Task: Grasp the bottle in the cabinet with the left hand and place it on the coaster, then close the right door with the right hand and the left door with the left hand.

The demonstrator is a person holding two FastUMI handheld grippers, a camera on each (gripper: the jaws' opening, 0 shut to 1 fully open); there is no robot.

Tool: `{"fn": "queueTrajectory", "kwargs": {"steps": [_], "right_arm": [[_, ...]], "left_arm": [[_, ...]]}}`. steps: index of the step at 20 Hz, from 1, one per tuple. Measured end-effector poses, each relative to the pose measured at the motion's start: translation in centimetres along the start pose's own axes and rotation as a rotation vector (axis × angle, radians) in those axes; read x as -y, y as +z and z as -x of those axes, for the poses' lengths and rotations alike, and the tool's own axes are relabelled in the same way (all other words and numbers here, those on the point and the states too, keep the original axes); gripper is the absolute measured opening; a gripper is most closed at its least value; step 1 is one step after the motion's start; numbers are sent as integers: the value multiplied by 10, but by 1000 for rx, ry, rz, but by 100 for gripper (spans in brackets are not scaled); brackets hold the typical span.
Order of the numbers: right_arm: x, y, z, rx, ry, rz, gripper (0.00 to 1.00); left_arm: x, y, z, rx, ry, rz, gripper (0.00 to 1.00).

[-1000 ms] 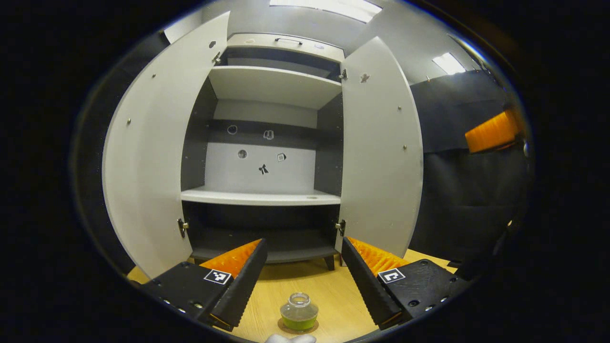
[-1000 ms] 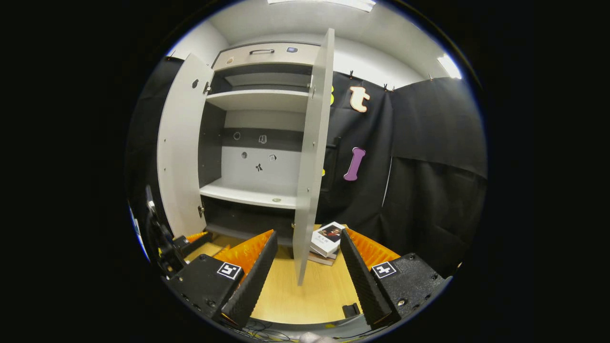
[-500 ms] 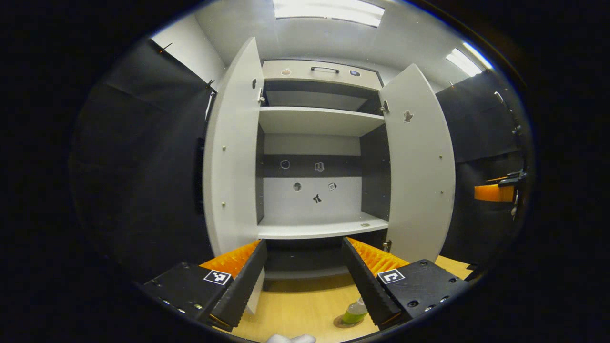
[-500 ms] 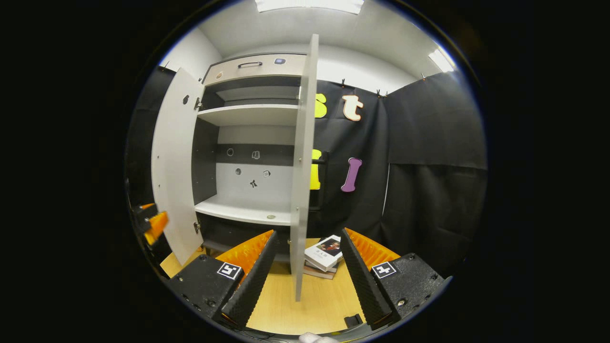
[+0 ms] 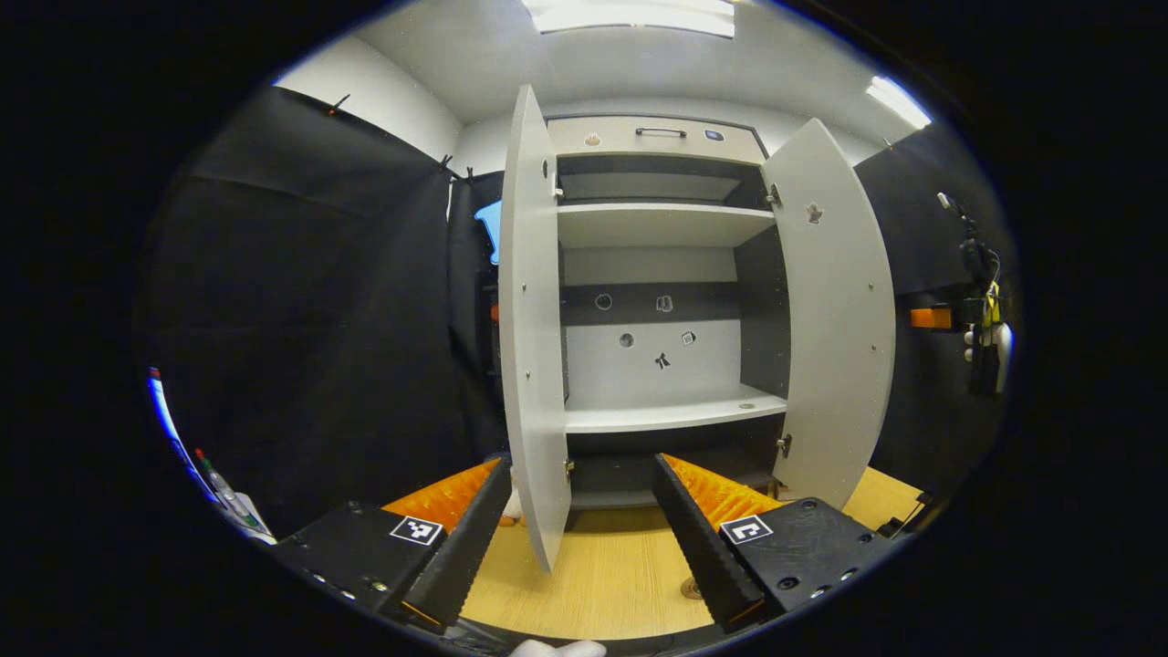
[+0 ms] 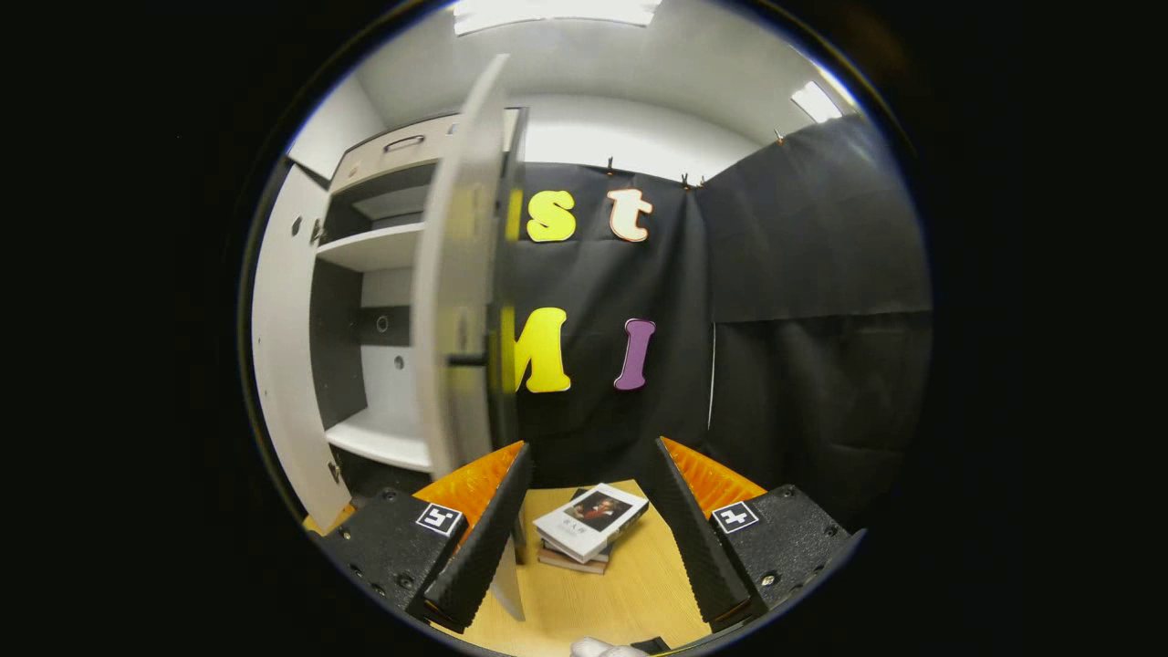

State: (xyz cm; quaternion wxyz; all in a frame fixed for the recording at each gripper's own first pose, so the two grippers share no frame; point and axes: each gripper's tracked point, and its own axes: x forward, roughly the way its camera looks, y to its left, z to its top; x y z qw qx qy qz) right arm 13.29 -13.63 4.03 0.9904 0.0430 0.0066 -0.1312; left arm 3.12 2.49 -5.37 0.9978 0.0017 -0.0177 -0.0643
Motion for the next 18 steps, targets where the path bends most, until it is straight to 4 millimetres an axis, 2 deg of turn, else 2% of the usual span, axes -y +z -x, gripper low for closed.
{"fn": "queueTrajectory", "kwargs": {"steps": [2, 3, 5, 6, 7, 8, 11, 15, 18], "right_arm": [[-2, 6, -18, -9, 30, -10, 81], [-7, 8, -25, -11, 60, -15, 82], [-31, 6, -33, -37, 147, -10, 82], [-38, 3, -38, -53, 150, 25, 81], [-39, 10, -41, -27, 157, 57, 80], [-37, 10, -40, -25, 168, 93, 80], [-43, 6, -36, -79, 253, 84, 78], [-70, 2, -26, -124, 362, 14, 78], [-94, -2, -21, -128, 422, 4, 78]], "left_arm": [[15, 4, -3, 0, -13, 7, 97], [22, 6, -5, 0, -15, 11, 95], [32, 8, -11, -2, -6, 21, 95], [37, 9, -14, -6, 1, 25, 95], [43, 9, -16, -9, 9, 28, 95], [47, 10, -18, -11, 19, 30, 92], [58, 8, -24, -27, 35, 53, 95], [67, 7, -30, -51, 71, 89, 95], [69, 13, -28, -40, 109, 71, 94]]}}
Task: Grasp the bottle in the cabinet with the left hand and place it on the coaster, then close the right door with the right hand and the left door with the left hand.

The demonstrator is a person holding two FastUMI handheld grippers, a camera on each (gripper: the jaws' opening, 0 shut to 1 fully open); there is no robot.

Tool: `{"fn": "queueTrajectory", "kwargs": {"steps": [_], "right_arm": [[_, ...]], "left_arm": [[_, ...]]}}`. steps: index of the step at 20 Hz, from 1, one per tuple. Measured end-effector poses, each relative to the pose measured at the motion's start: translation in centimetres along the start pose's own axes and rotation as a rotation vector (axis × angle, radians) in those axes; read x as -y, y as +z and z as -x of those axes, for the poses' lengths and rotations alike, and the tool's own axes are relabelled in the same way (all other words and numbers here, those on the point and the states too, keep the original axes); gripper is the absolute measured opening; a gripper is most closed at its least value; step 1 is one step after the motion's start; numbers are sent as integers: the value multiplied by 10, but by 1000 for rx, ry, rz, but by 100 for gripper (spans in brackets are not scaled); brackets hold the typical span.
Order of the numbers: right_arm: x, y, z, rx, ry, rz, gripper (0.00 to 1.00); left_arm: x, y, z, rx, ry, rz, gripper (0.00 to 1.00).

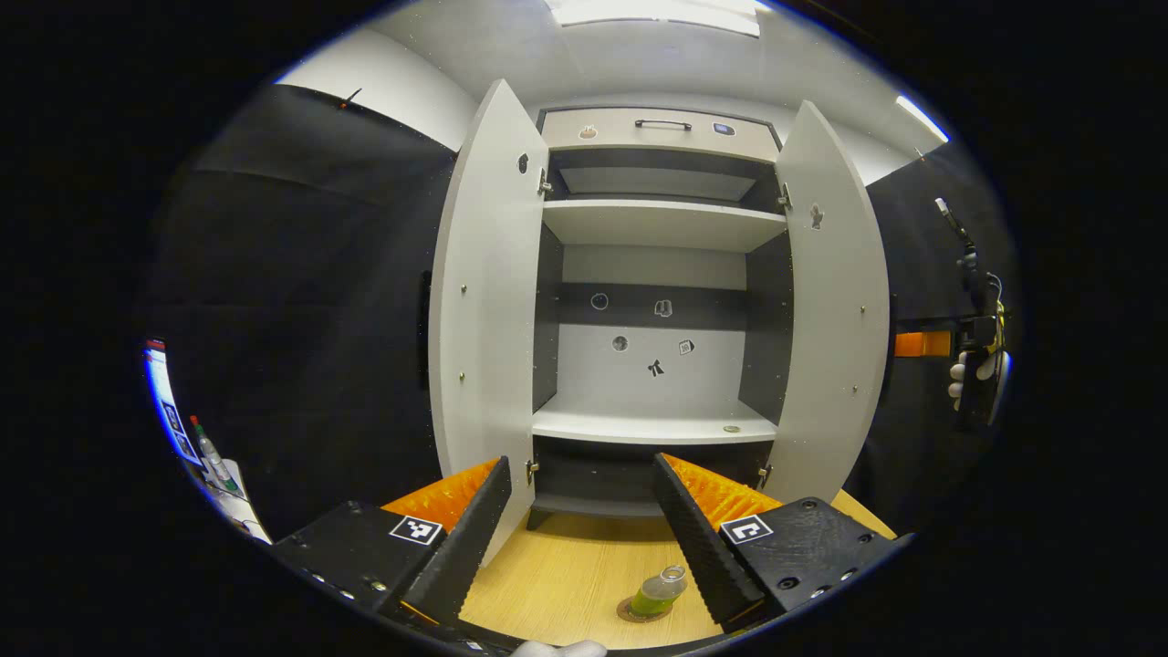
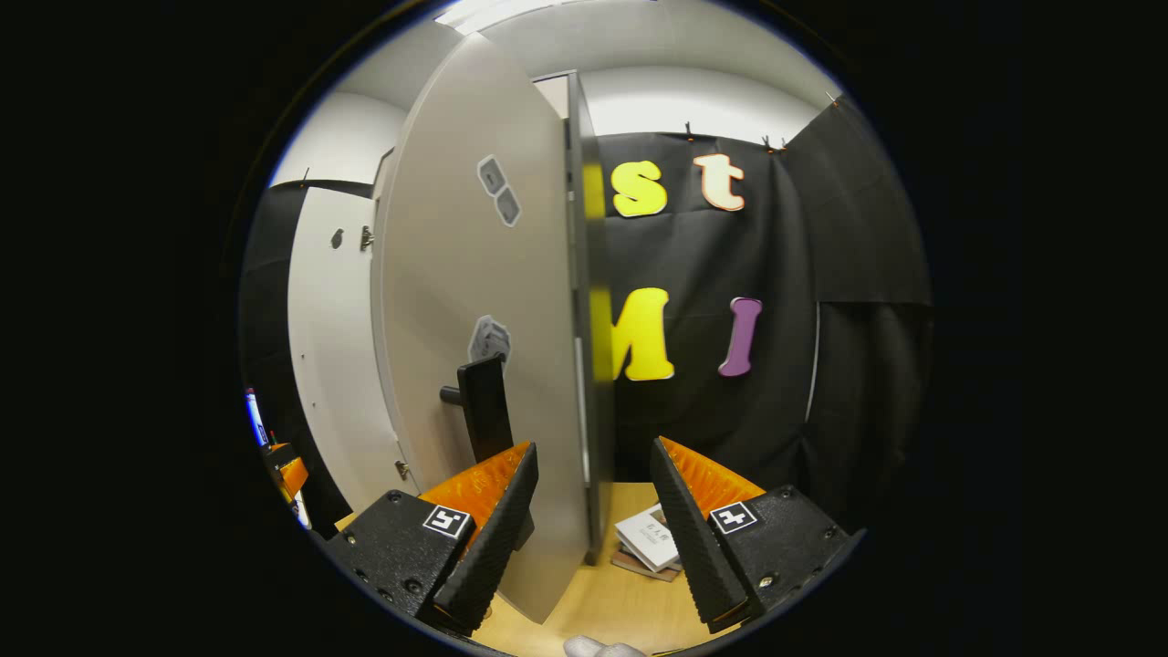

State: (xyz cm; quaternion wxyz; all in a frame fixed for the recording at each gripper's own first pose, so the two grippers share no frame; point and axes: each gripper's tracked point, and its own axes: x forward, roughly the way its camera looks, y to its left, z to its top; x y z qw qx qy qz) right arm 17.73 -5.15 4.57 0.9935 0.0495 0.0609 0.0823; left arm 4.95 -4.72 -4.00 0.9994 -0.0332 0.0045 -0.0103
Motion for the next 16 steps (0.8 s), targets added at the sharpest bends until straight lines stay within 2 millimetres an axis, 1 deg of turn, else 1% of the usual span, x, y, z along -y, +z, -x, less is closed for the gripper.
{"fn": "queueTrajectory", "kwargs": {"steps": [3, 5, 7, 8, 10, 11, 12, 13, 16], "right_arm": [[-23, 0, -10, 10, 52, 8, 78], [-37, -3, -21, 15, 89, 28, 78], [-51, -17, -32, -9, 136, 53, 78], [-61, -24, -38, -18, 170, 58, 78], [-86, -33, -46, -34, 264, 62, 78], [-101, -40, -47, -56, 323, 61, 78], [-111, -46, -44, -73, 354, 69, 78], [-114, -49, -42, -78, 365, 82, 79], [-117, -62, -35, -99, 387, 120, 78]], "left_arm": [[0, 6, 6, 7, 41, 11, 95], [0, 8, 10, 11, 69, 10, 95], [2, 10, 16, 12, 94, -1, 95], [3, 11, 19, 12, 105, -8, 95], [3, 15, 23, 19, 126, -21, 95], [2, 16, 26, 20, 136, -30, 95], [2, 15, 28, 15, 143, -40, 92], [0, 15, 33, 11, 152, -51, 94], [-10, 18, 35, 10, 172, -76, 95]]}}
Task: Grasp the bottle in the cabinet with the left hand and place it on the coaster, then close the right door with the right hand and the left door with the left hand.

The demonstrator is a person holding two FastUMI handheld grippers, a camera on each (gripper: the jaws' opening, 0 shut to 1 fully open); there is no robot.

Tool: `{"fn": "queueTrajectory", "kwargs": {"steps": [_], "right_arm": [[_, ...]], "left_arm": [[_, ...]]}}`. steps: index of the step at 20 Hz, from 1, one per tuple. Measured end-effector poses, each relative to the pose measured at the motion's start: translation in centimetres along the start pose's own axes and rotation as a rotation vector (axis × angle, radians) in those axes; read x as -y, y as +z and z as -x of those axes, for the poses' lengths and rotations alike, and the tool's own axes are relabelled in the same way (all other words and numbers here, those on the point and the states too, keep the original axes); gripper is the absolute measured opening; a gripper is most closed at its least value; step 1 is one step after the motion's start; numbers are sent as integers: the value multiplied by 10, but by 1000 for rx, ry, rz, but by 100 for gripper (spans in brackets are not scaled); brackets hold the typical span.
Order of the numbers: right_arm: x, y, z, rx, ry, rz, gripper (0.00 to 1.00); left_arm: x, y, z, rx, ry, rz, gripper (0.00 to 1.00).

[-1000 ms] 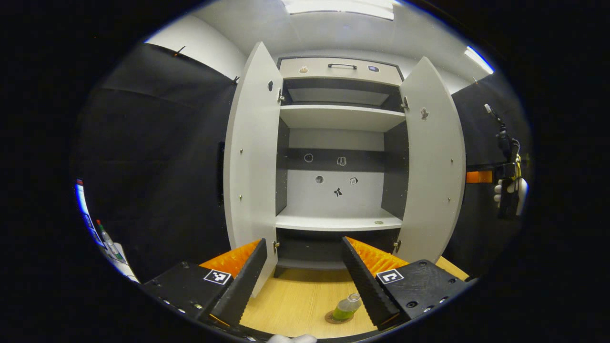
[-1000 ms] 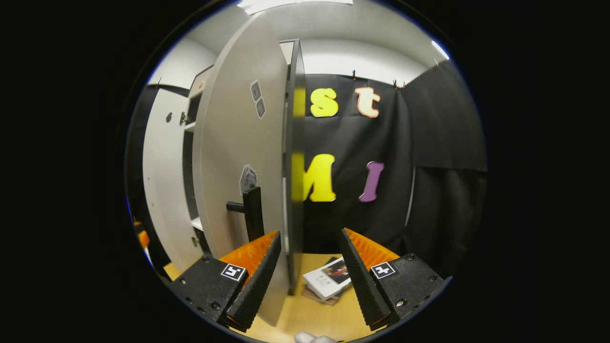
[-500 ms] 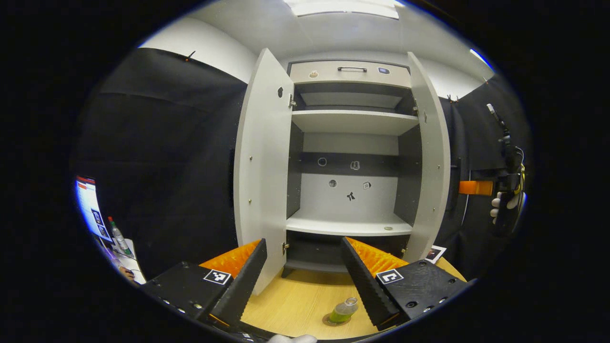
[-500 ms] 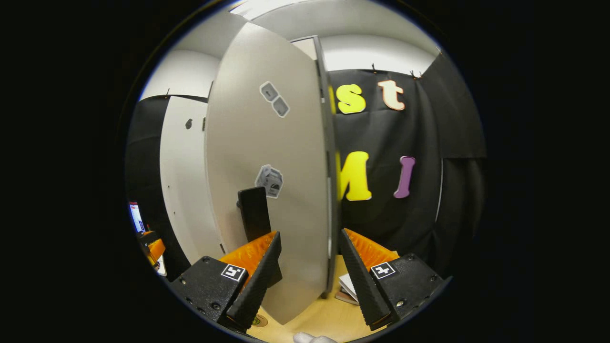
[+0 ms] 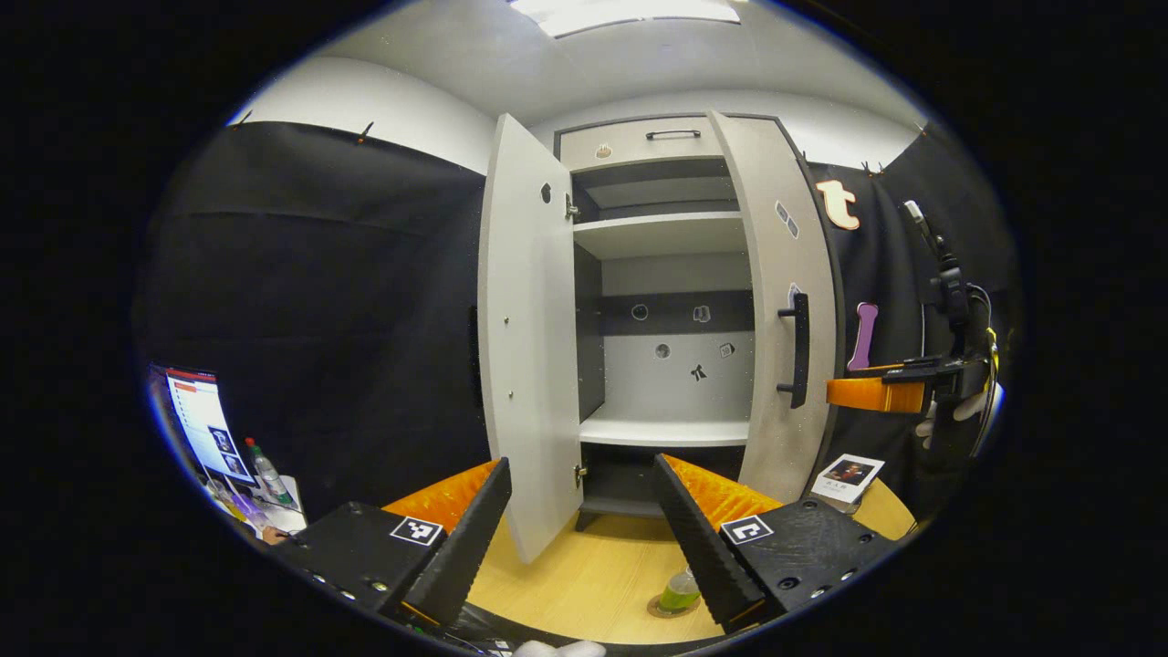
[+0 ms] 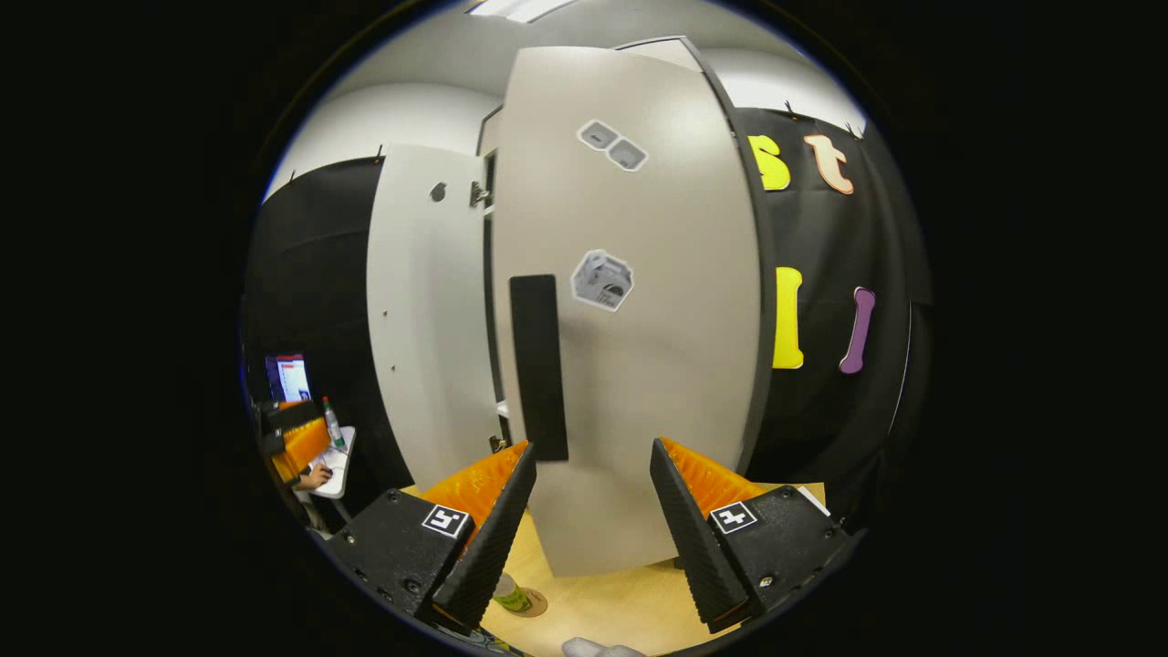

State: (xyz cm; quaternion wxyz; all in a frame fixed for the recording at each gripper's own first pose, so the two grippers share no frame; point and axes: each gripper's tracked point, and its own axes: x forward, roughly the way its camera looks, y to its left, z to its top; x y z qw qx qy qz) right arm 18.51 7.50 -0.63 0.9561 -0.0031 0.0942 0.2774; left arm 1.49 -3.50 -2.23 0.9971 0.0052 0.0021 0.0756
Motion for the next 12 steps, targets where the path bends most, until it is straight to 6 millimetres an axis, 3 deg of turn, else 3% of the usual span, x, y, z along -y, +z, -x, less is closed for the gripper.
{"fn": "queueTrajectory", "kwargs": {"steps": [5, 12], "right_arm": [[17, -10, 18, -18, -57, 9, 78], [36, -6, 44, 0, -245, -36, 78]], "left_arm": [[-40, 8, -25, 18, 9, -23, 96], [-124, 24, -90, 49, 22, -37, 96]]}}
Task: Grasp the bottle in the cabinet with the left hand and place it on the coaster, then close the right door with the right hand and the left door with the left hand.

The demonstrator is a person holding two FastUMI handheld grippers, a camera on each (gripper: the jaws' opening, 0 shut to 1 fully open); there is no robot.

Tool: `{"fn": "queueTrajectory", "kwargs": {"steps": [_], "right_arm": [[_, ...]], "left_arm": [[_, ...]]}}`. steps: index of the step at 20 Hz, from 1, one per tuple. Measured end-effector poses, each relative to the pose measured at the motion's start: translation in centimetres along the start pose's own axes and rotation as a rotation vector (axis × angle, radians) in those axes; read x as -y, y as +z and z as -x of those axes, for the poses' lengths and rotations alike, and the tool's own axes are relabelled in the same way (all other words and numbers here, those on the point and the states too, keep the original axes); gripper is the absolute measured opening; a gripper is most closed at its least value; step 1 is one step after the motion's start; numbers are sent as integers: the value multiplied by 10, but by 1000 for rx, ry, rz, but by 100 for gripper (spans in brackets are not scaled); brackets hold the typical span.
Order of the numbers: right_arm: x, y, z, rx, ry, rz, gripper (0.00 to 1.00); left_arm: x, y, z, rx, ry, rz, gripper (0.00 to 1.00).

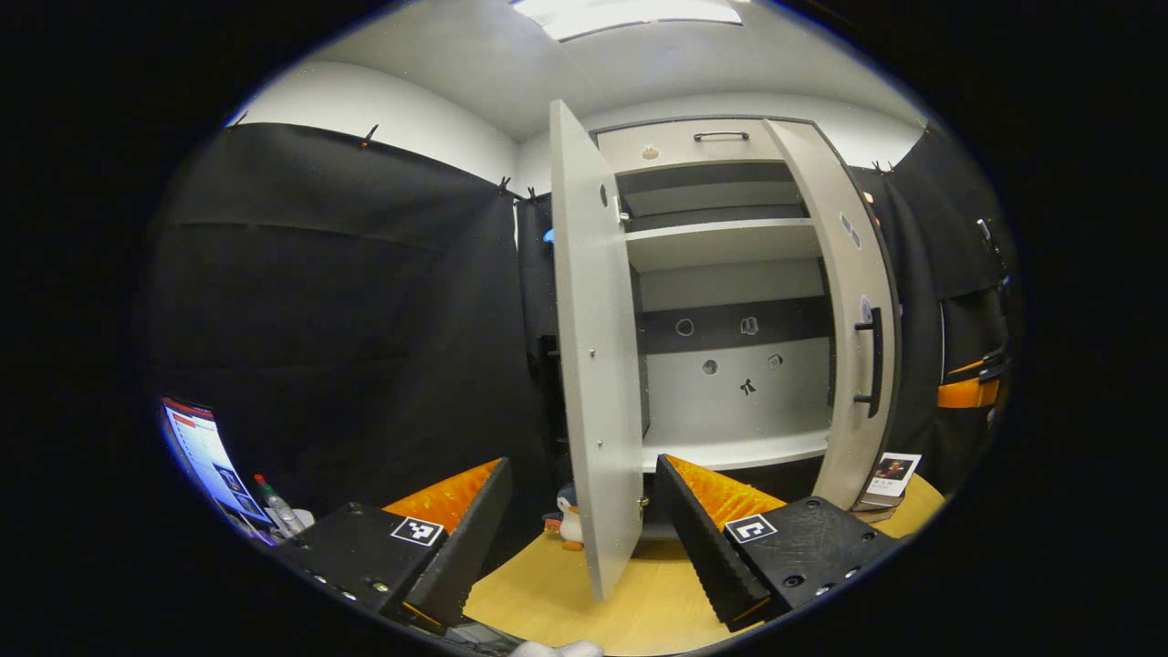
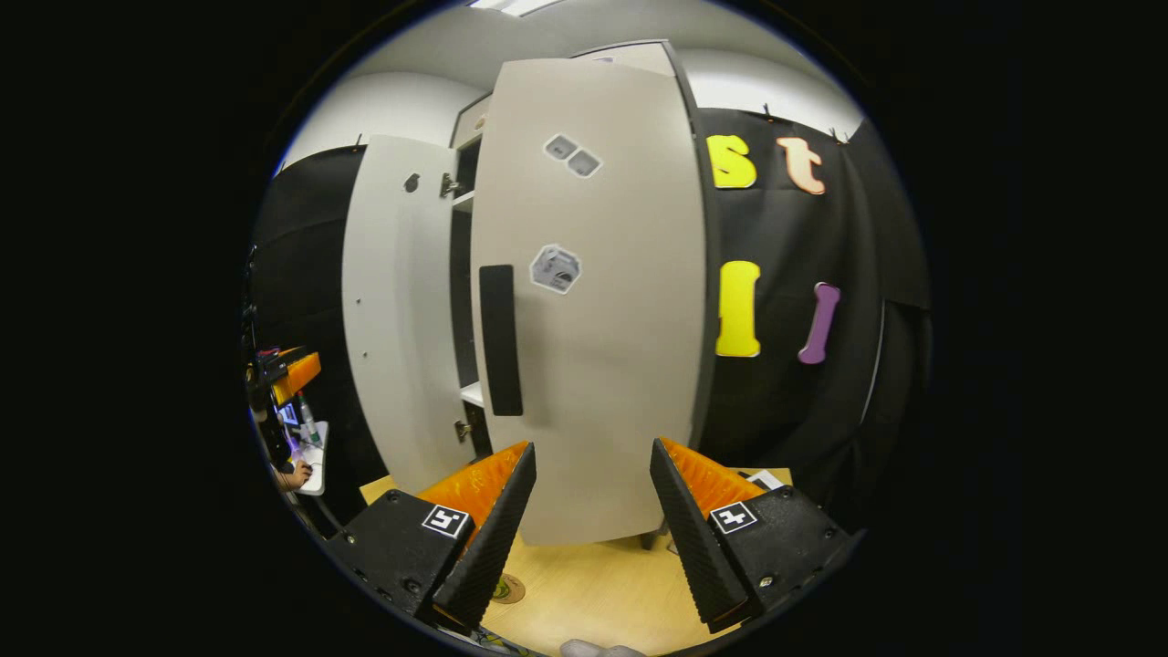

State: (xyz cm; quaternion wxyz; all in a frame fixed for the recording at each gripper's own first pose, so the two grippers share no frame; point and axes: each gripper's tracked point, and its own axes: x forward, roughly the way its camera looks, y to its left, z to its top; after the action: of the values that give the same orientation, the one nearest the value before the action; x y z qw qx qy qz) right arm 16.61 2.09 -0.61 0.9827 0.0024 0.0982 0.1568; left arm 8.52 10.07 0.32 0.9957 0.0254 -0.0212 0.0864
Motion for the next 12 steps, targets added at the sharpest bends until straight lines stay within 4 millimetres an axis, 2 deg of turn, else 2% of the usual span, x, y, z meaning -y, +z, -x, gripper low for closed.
{"fn": "queueTrajectory", "kwargs": {"steps": [5, 8, 9, 12], "right_arm": [[-12, -2, 20, -7, -97, 0, 78], [-31, -11, 31, -34, -118, -20, 78], [-39, -15, 34, -43, -116, -43, 78], [-51, -18, 46, -51, -145, -71, 79]], "left_arm": [[-59, 11, -58, 46, -5, -2, 96], [-88, 10, -94, 53, -12, -14, 96], [-96, 10, -105, 56, -19, -2, 96], [-103, 0, -136, 36, -57, 38, 96]]}}
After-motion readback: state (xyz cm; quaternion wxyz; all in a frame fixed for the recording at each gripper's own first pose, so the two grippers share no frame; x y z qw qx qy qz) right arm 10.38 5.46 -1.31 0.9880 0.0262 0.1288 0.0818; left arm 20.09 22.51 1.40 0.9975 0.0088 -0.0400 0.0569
